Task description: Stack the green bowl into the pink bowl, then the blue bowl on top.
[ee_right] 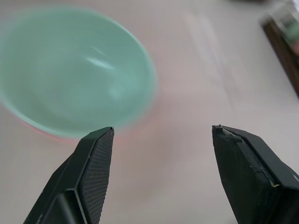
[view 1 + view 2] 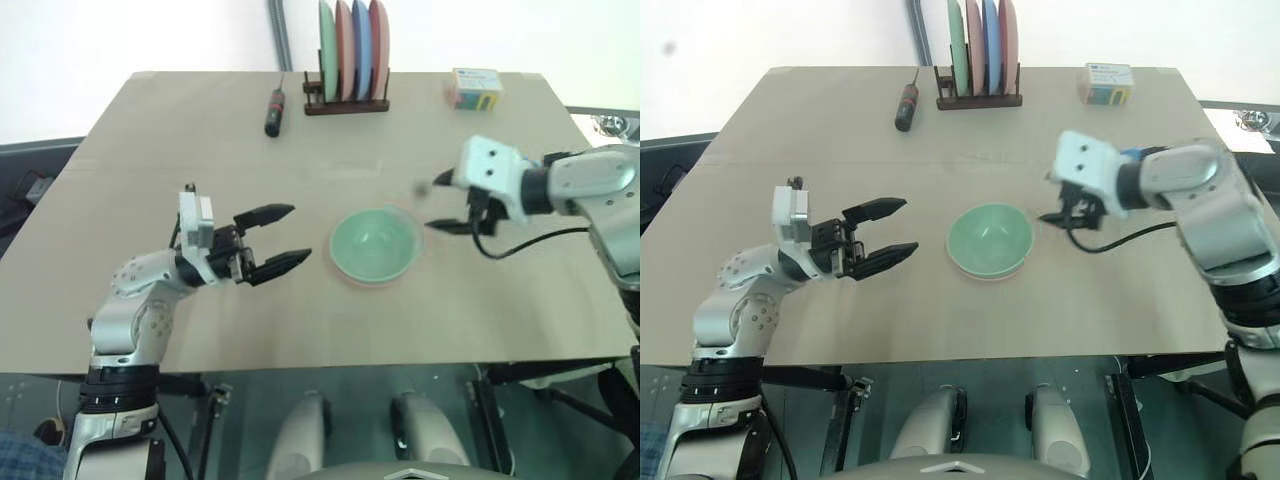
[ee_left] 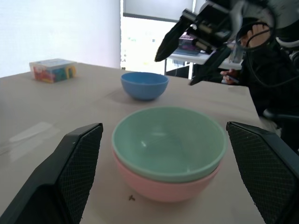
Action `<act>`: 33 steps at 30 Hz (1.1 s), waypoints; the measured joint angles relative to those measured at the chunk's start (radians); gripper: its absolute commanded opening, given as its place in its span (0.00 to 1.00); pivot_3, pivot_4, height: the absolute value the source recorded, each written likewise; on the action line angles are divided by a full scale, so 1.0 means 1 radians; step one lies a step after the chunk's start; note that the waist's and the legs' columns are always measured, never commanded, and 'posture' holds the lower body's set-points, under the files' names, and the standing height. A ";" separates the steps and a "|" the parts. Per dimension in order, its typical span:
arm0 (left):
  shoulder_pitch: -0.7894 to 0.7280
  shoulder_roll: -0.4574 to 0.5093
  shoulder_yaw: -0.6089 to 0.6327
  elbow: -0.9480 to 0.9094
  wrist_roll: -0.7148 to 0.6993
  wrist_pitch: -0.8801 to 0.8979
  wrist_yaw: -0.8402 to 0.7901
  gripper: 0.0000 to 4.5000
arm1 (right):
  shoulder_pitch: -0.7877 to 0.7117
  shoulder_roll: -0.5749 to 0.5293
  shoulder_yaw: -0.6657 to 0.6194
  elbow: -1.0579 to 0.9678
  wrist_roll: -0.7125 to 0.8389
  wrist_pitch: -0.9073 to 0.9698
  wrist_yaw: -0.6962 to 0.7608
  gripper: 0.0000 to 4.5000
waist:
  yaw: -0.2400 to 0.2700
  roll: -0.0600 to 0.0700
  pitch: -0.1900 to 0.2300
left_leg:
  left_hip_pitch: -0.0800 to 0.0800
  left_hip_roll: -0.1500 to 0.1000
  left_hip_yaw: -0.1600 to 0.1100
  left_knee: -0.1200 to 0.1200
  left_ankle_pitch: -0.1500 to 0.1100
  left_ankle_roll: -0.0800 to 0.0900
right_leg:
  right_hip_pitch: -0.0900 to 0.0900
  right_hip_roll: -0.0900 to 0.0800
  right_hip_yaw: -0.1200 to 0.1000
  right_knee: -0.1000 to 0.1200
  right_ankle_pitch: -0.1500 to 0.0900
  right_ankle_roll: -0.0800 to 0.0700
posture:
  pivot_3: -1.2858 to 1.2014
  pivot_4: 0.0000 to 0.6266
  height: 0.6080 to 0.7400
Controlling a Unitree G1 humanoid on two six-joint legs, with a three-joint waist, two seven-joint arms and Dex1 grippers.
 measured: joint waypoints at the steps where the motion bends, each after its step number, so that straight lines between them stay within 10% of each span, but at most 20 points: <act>1: -0.005 -0.008 -0.008 -0.007 -0.004 0.002 0.003 1.00 | 0.007 -0.002 -0.011 0.039 -0.009 -0.011 -0.016 0.79 | 0.000 0.000 0.000 | 0.000 0.000 0.000 0.000 0.000 0.000 | 0.000 0.000 0.000 0.000 0.000 0.000 | 0.52 0.24 1.00; 13: -0.065 -0.058 -0.063 -0.044 -0.023 0.028 0.027 1.00 | -0.094 0.100 -0.004 0.833 -0.138 -0.408 -0.143 0.79 | -0.015 0.000 0.000 | 0.002 0.000 0.004 -0.001 0.000 0.000 | -0.001 0.001 0.005 0.000 0.000 0.000 | 0.52 0.24 1.00; 23: -0.018 -0.051 -0.057 -0.064 -0.024 0.029 0.053 1.00 | -0.204 0.158 0.025 1.139 -0.225 -0.639 -0.140 0.05 | -0.013 0.001 0.001 | 0.001 0.000 0.004 -0.002 0.000 0.000 | -0.001 0.001 0.005 -0.001 0.000 0.000 | 0.52 0.24 1.00; 33: -0.003 -0.049 -0.052 -0.083 -0.023 0.022 0.076 1.00 | -0.220 0.173 0.019 1.139 -0.243 -0.696 -0.115 0.01 | -0.012 0.001 0.001 | 0.002 0.000 0.004 -0.001 0.000 0.000 | 0.000 0.001 0.005 -0.001 0.000 0.000 | 0.52 0.24 1.00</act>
